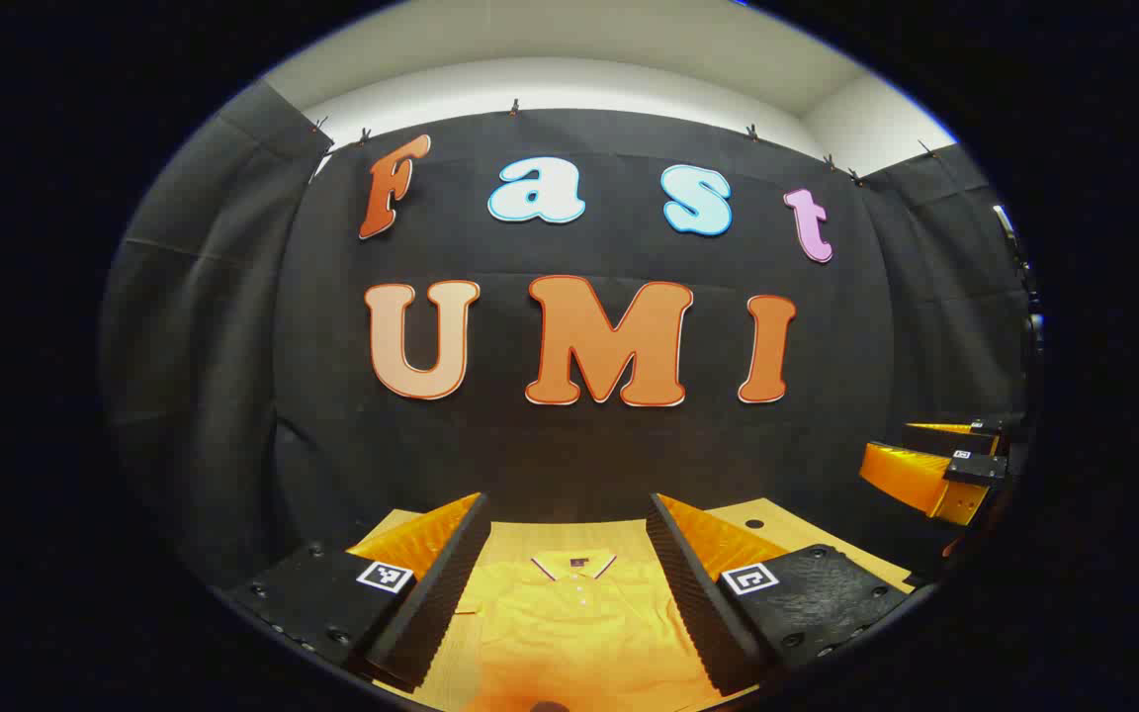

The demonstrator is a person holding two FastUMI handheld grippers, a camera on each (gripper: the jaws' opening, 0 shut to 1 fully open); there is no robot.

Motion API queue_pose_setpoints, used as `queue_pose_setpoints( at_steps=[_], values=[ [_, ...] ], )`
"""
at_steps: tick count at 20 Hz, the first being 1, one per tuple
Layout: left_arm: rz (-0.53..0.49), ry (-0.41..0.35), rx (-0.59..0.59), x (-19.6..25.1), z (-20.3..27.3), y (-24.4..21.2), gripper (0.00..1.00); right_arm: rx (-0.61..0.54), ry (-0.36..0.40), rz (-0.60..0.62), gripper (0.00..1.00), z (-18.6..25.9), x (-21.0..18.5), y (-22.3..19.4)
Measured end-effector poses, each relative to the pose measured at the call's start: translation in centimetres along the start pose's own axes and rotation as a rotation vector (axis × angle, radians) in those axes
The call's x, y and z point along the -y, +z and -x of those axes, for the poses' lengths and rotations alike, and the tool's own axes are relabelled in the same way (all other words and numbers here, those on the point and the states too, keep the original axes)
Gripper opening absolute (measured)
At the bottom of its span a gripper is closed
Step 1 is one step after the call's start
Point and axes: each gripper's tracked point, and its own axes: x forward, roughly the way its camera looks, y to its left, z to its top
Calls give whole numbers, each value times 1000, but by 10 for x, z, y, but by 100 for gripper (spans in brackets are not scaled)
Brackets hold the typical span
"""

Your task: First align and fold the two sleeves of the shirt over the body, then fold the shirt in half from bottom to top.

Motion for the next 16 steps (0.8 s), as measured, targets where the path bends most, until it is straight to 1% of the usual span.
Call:
queue_pose_setpoints(
  at_steps=[1, 2, 3, 4, 5, 6, 7, 8, 11, 16],
  values=[
    [-8, 8, -4, 1, 1, -4, 97, 12, 14, 3, 99, 0, -3, -1],
    [-18, 18, -11, 1, 3, -9, 97, 15, 22, 10, 94, -2, -3, -3],
    [-18, 27, -20, 3, 4, -14, 97, 11, 31, 18, 97, -4, -4, -10],
    [-10, 28, -24, 7, 3, -17, 95, 7, 40, 19, 100, -5, -5, -15],
    [11, 17, -43, 12, 2, -20, 97, 10, 53, 16, 94, -5, -8, -18],
    [32, 10, -54, 16, 2, -26, 95, 8, 57, 17, 99, -6, -9, -21],
    [38, 20, -57, 15, 3, -28, 98, -1, 65, 24, 100, -6, -7, -27],
    [33, 37, -59, 9, 2, -29, 98, -7, 66, 30, 99, -7, -5, -29],
    [4, 78, -72, 4, 5, -36, 98, -28, 74, 24, 99, -12, -3, -37],
    [-13, 76, -65, 4, 12, -43, 98, -55, 64, 31, 99, -15, 0, -50]
  ],
)
